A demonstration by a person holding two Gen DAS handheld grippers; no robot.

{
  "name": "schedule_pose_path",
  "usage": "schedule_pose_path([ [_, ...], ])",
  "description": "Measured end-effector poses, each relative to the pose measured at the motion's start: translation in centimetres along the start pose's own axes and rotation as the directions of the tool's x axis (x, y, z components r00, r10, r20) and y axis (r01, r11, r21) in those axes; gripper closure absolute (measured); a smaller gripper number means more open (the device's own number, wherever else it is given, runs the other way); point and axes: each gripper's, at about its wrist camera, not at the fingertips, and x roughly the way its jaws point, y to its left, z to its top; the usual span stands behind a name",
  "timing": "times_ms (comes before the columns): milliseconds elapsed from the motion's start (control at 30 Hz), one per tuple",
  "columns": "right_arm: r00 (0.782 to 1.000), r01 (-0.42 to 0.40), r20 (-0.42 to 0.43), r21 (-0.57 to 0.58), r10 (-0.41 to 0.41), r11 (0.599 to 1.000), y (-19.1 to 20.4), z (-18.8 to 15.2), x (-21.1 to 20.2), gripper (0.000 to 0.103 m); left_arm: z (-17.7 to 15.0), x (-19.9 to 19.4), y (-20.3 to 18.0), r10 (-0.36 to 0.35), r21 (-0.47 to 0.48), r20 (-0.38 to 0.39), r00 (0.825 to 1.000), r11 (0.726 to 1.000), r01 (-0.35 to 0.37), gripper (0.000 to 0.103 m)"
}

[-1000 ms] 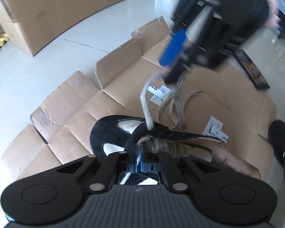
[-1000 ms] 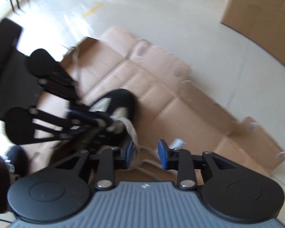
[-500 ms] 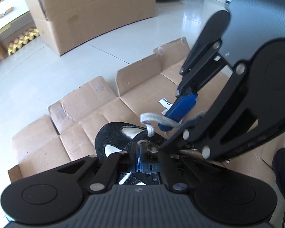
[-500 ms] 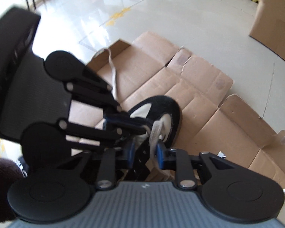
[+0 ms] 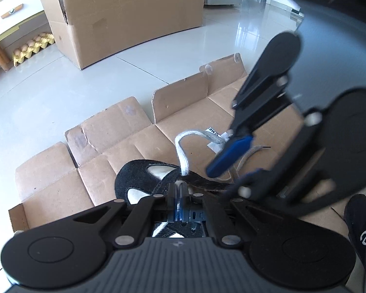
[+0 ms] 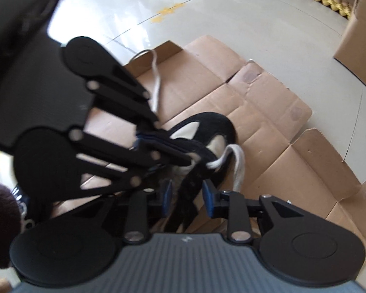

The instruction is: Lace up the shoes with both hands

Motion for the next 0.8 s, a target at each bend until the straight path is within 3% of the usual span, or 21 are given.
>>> schedule_pose_path([
  [133, 1.000, 0.025, 0.005, 0.070, -0.026, 0.997, -0.6, -0.4, 0.4, 0.094, -0.5, 0.3, 0.0, 0.045, -0.017, 0.009, 0.999, 0.999, -0.045, 0.102],
  [500, 0.999, 0.048, -0.005, 0.115, -0.048, 0.992, -1.2, -0.7, 0.7, 0.090, -2.6, -1.0, 2.4, 0.218, -0.091, -0.044, 0.975, 0.971, -0.221, 0.102],
  [800, 0.998, 0.059, -0.028, 0.108, -0.056, 0.992, -1.0, -0.9, 1.4, 0.087, -4.2, -2.9, 4.3, 0.295, -0.121, -0.095, 0.951, 0.945, -0.305, 0.102],
])
